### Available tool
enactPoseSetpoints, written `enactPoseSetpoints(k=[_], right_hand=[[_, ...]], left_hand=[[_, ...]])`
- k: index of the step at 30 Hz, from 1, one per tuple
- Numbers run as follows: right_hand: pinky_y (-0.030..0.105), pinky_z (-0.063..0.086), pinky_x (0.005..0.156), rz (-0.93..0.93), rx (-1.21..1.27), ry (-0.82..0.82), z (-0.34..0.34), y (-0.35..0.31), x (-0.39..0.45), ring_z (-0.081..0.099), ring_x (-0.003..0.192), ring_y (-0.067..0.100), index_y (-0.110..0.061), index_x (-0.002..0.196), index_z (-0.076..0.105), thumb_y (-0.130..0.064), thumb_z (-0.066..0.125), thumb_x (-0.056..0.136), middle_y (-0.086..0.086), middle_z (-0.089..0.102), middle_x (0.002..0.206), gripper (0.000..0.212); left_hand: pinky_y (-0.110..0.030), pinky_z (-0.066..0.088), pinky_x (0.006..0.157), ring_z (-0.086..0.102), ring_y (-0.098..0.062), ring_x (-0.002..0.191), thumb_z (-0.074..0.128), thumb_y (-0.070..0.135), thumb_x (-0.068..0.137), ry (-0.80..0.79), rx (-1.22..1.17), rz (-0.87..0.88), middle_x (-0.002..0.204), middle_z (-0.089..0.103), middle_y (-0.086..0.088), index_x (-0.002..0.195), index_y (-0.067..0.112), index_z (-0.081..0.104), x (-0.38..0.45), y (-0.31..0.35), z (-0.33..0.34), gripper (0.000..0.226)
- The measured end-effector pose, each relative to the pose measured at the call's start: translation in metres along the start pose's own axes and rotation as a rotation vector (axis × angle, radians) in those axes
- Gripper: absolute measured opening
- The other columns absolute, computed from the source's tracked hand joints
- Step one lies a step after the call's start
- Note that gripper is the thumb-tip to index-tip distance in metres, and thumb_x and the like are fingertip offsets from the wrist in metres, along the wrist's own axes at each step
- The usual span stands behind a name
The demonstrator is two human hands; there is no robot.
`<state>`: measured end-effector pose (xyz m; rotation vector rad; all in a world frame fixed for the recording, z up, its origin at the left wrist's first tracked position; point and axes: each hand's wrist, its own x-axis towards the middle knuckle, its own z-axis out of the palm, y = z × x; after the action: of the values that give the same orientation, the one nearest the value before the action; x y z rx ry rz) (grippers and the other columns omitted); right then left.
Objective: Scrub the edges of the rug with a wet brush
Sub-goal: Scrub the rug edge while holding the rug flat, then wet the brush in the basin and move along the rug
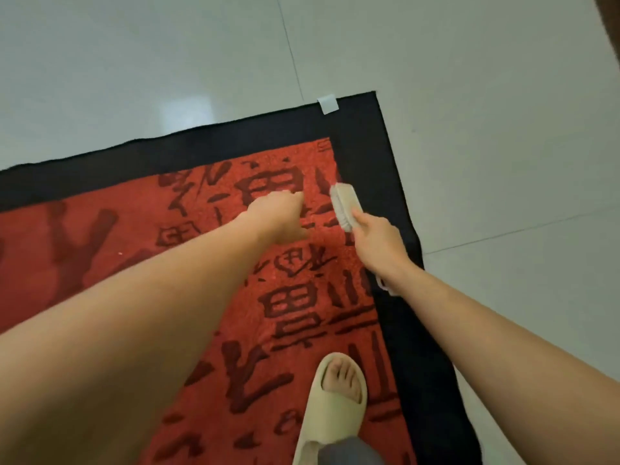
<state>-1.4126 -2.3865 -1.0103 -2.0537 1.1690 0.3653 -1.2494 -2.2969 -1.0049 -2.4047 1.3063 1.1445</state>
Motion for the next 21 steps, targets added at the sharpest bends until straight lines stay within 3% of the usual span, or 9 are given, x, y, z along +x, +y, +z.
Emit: enactPoseSetpoints(k=[2, 4, 8, 12, 14, 18, 21], right_hand=[[0.044, 0.050, 0.089, 0.043, 0.032, -0.054, -0.032, -0.022, -0.027, 0.062, 0.099, 0.038, -0.020, 0.137, 0.052, -0.018, 0.037, 0.099, 0.017, 0.066, 0.112, 0.041], [0.045, 0.051, 0.087, 0.035, 0.002, -0.076, -0.093, -0.064, -0.061, 0.063, 0.095, 0.037, -0.020, 0.137, 0.052, -0.019, 0.037, 0.098, 0.016, 0.067, 0.107, 0.041], [0.048, 0.052, 0.081, -0.049, -0.054, -0.097, -0.216, -0.155, -0.126, 0.063, 0.088, 0.034, -0.018, 0.134, 0.053, -0.015, 0.042, 0.098, 0.015, 0.067, 0.101, 0.038], [0.040, 0.051, 0.068, -0.203, -0.095, -0.157, -0.310, -0.268, -0.189, 0.062, 0.080, 0.033, -0.026, 0.139, 0.050, -0.018, 0.043, 0.100, 0.009, 0.063, 0.085, 0.041], [0.041, 0.052, 0.074, -0.289, -0.139, -0.175, -0.332, -0.324, -0.215, 0.064, 0.086, 0.035, -0.027, 0.138, 0.051, -0.016, 0.044, 0.099, 0.012, 0.067, 0.095, 0.042], [0.036, 0.044, 0.099, -0.455, -0.229, -0.245, -0.335, -0.446, -0.259, 0.055, 0.121, 0.027, -0.027, 0.135, 0.055, -0.018, 0.049, 0.097, 0.006, 0.062, 0.130, 0.040], [0.033, 0.042, 0.098, -0.633, -0.361, -0.305, -0.313, -0.551, -0.292, 0.053, 0.123, 0.027, -0.027, 0.136, 0.054, -0.020, 0.047, 0.098, 0.005, 0.058, 0.136, 0.040]], left_hand=[[-0.037, 0.046, 0.092, 0.053, -0.029, 0.122, 0.059, 0.045, 0.090, -0.003, 0.002, -0.010, 0.133, 0.057, -0.005, 0.134, 0.018, 0.053, -0.046, 0.000, -0.027, 0.051], [-0.038, 0.050, 0.087, 0.060, -0.028, 0.110, 0.056, 0.043, 0.091, 0.028, -0.019, -0.074, 0.120, 0.065, -0.002, 0.121, 0.022, 0.062, -0.106, 0.001, -0.080, 0.037], [-0.037, 0.050, 0.088, 0.061, -0.026, 0.109, 0.053, 0.040, 0.093, 0.064, -0.141, -0.135, 0.118, 0.067, -0.001, 0.122, 0.021, 0.063, -0.215, 0.009, -0.191, 0.036], [-0.034, 0.042, 0.093, 0.057, -0.027, 0.116, 0.053, 0.042, 0.093, 0.080, -0.120, -0.083, 0.124, 0.064, -0.004, 0.121, 0.019, 0.061, -0.319, 0.000, -0.302, 0.037], [-0.034, 0.042, 0.087, 0.057, -0.029, 0.113, 0.053, 0.042, 0.094, 0.080, -0.147, -0.110, 0.122, 0.063, -0.006, 0.119, 0.016, 0.059, -0.368, -0.013, -0.346, 0.036], [-0.040, 0.050, 0.092, 0.058, -0.027, 0.113, 0.051, 0.045, 0.094, 0.132, -0.232, -0.220, 0.126, 0.061, -0.003, 0.128, 0.019, 0.056, -0.460, -0.072, -0.412, 0.043], [-0.039, 0.045, 0.099, 0.051, -0.024, 0.127, 0.050, 0.047, 0.096, 0.200, -0.296, -0.319, 0.139, 0.053, -0.001, 0.139, 0.021, 0.048, -0.530, -0.141, -0.438, 0.050]])
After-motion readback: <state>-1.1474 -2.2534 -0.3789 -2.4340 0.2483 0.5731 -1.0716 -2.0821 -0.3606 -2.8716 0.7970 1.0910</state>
